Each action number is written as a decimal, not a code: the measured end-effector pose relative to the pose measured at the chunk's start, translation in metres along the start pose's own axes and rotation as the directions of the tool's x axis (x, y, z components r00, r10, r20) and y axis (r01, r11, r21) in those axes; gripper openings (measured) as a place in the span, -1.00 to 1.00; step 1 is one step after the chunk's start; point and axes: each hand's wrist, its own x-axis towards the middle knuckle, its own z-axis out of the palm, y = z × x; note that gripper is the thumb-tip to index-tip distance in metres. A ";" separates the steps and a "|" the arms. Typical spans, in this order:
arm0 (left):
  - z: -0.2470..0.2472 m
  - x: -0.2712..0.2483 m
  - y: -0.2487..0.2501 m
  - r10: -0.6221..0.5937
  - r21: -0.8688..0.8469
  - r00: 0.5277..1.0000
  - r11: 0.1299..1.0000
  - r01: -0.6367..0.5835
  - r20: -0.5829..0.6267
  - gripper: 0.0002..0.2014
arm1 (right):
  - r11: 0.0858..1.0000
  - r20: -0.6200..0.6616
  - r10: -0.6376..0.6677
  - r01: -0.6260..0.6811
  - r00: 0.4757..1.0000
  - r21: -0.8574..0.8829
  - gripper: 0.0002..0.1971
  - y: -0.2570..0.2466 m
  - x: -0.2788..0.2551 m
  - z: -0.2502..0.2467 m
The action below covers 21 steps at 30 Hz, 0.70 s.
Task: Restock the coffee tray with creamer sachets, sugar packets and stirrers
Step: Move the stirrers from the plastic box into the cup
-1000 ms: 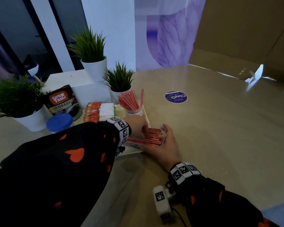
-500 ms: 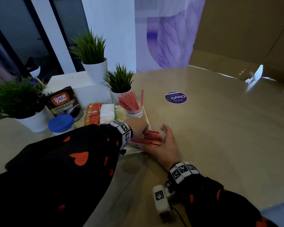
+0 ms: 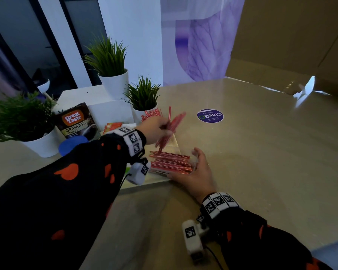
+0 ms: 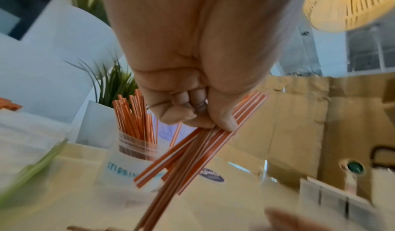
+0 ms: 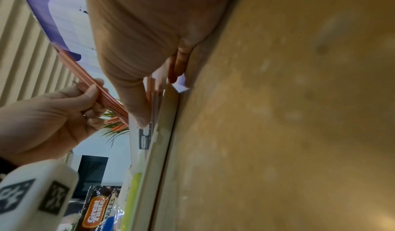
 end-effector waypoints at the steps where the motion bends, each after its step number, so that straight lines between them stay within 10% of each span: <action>1: -0.006 0.003 -0.002 -0.020 -0.068 0.998 0.998 0.016 -0.054 -0.85 | 1.000 0.000 0.001 -0.001 1.000 -0.001 0.36 0.001 0.001 0.000; 9: -0.029 0.031 -0.024 -0.326 -0.657 0.867 0.754 -0.002 -0.376 -0.90 | 1.000 0.010 -0.002 0.002 1.000 0.021 0.35 -0.003 -0.003 -0.003; 21: -0.002 0.068 -0.041 -0.562 -0.647 0.773 0.713 0.272 -0.294 -0.86 | 1.000 0.016 0.003 -0.003 1.000 -0.021 0.32 -0.011 -0.007 -0.007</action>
